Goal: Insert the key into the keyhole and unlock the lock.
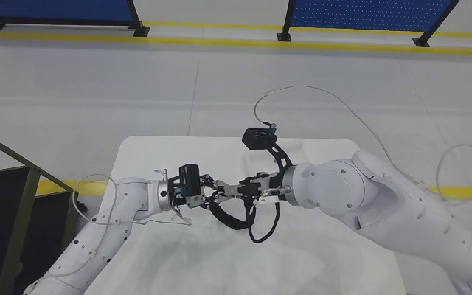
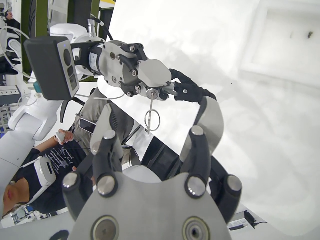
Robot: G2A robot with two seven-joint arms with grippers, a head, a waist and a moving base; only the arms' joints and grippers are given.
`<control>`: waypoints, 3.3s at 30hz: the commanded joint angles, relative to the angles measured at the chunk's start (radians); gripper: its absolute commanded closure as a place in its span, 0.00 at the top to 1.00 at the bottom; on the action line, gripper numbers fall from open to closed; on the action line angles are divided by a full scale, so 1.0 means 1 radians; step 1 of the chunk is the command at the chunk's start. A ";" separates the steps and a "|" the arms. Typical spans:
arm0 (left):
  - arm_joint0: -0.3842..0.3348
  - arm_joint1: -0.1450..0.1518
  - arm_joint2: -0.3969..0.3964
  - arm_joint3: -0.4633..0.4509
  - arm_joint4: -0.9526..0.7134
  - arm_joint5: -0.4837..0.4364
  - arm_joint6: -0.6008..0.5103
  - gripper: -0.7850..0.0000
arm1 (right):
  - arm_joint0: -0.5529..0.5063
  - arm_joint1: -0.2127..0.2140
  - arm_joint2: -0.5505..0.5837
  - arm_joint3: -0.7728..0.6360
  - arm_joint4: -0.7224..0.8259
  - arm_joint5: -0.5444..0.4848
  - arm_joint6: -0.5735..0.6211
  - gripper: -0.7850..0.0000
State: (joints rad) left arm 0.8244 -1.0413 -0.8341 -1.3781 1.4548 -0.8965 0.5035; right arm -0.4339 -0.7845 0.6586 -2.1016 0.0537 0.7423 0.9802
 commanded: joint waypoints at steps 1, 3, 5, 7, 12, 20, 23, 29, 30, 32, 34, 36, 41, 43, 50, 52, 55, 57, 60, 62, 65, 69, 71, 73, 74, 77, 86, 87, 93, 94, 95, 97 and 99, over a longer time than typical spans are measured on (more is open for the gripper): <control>0.002 0.000 -0.004 0.009 -0.012 -0.007 -0.010 0.00 | -0.007 0.006 0.006 0.002 -0.016 -0.050 0.020 1.00; 0.004 -0.001 -0.010 0.016 -0.030 -0.016 -0.024 0.00 | -0.018 0.013 0.015 0.003 -0.032 -0.130 0.045 1.00; 0.006 -0.001 -0.017 0.021 -0.053 -0.033 -0.042 0.00 | -0.029 0.023 0.019 0.009 -0.074 -0.221 0.082 1.00; 0.007 -0.001 -0.024 0.025 -0.081 -0.053 -0.068 0.00 | -0.042 0.031 0.025 0.003 -0.096 -0.366 0.125 1.00; 0.012 -0.002 -0.037 0.029 -0.186 -0.106 -0.154 0.00 | -0.073 0.049 0.044 0.012 -0.138 -0.620 0.203 1.00; -0.001 0.005 -0.024 -0.013 -0.362 -0.116 -0.311 0.00 | -0.096 0.055 0.079 0.005 -0.117 -0.768 0.161 1.00; -0.016 0.017 -0.025 -0.045 -0.375 -0.116 -0.376 0.00 | -0.096 0.055 0.079 0.005 -0.117 -0.768 0.161 1.00; -0.018 0.045 -0.050 -0.082 -0.418 -0.116 -0.453 0.00 | -0.104 0.054 0.082 -0.001 -0.156 -0.769 0.152 1.00; -0.016 0.049 -0.053 -0.080 -0.433 -0.116 -0.460 0.00 | -0.100 0.054 0.085 -0.005 -0.182 -0.777 0.155 1.00; -0.013 0.055 -0.053 -0.073 -0.460 -0.116 -0.476 0.00 | -0.091 0.054 0.095 -0.023 -0.232 -0.805 0.145 1.00; -0.013 0.057 -0.051 -0.065 -0.481 -0.116 -0.492 0.00 | -0.087 0.052 0.093 -0.044 -0.281 -0.835 0.145 1.00; -0.016 0.057 -0.046 -0.059 -0.497 -0.116 -0.502 0.00 | -0.083 0.048 0.085 -0.063 -0.329 -0.859 0.140 1.00; -0.028 0.049 -0.028 -0.040 -0.529 -0.116 -0.510 0.00 | -0.068 0.029 0.036 -0.092 -0.468 -0.875 0.138 1.00; -0.037 0.044 -0.015 -0.033 -0.539 -0.116 -0.515 0.00 | -0.061 0.018 0.010 -0.102 -0.526 -0.885 0.132 1.00; -0.070 0.028 0.033 -0.002 -0.569 -0.116 -0.518 0.00 | -0.027 -0.026 -0.078 -0.095 -0.652 -0.891 0.151 1.00; -0.078 0.024 0.043 0.008 -0.572 -0.116 -0.516 0.00 | -0.016 -0.039 -0.095 -0.090 -0.666 -0.884 0.161 1.00; -0.089 0.019 0.059 0.015 -0.573 -0.116 -0.511 0.00 | -0.002 -0.057 -0.115 -0.083 -0.677 -0.872 0.180 1.00; -0.095 0.017 0.069 0.018 -0.573 -0.116 -0.507 0.00 | 0.007 -0.068 -0.124 -0.076 -0.676 -0.866 0.191 1.00; -0.105 0.014 0.082 0.020 -0.573 -0.116 -0.501 0.00 | 0.019 -0.083 -0.133 -0.065 -0.671 -0.856 0.201 1.00; -0.111 0.012 0.089 0.020 -0.566 -0.116 -0.494 0.00 | 0.026 -0.092 -0.137 -0.059 -0.670 -0.854 0.207 1.00; -0.120 0.009 0.099 0.022 -0.553 -0.116 -0.481 0.00 | 0.037 -0.106 -0.149 -0.048 -0.666 -0.854 0.235 1.00; -0.126 0.007 0.103 0.027 -0.534 -0.116 -0.459 0.00 | 0.052 -0.124 -0.162 -0.035 -0.662 -0.833 0.281 1.00; -0.127 0.007 0.103 0.028 -0.525 -0.116 -0.450 0.00 | 0.059 -0.131 -0.163 -0.028 -0.669 -0.818 0.300 1.00; -0.125 0.008 0.102 0.027 -0.515 -0.116 -0.439 0.00 | 0.062 -0.136 -0.160 -0.027 -0.673 -0.811 0.311 1.00; -0.125 0.009 0.101 0.025 -0.509 -0.116 -0.435 0.00 | 0.062 -0.138 -0.158 -0.025 -0.674 -0.811 0.317 1.00; -0.122 0.010 0.100 0.024 -0.493 -0.116 -0.423 0.00 | 0.065 -0.141 -0.149 -0.027 -0.687 -0.815 0.326 1.00; -0.124 0.016 0.118 0.006 -0.458 -0.116 -0.412 0.00 | 0.064 -0.136 -0.111 -0.040 -0.707 -0.976 0.355 1.00; -0.124 0.018 0.120 0.005 -0.456 -0.116 -0.410 0.00 | 0.064 -0.134 -0.107 -0.033 -0.701 -1.006 0.365 1.00; -0.119 0.033 0.131 -0.002 -0.440 -0.116 -0.390 0.00 | 0.055 -0.122 -0.085 -0.039 -0.703 -1.127 0.408 0.69; -0.119 0.036 0.133 -0.003 -0.439 -0.116 -0.387 0.00 | 0.051 -0.119 -0.079 -0.049 -0.710 -1.137 0.406 0.45; -0.120 0.038 0.137 -0.004 -0.437 -0.116 -0.385 0.00 | 0.045 -0.117 -0.075 -0.057 -0.713 -1.142 0.405 0.35; -0.122 0.042 0.144 -0.008 -0.437 -0.116 -0.380 0.00 | 0.037 -0.113 -0.067 -0.073 -0.728 -1.153 0.411 0.24; -0.127 0.045 0.153 -0.012 -0.436 -0.116 -0.377 0.00 | 0.028 -0.110 -0.062 -0.087 -0.742 -1.160 0.413 0.14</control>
State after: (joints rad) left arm 0.6997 -0.9974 -0.6857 -1.3883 1.0182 -1.0123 0.1255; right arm -0.4023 -0.8959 0.5945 -2.1835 -0.6827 -0.4150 1.3926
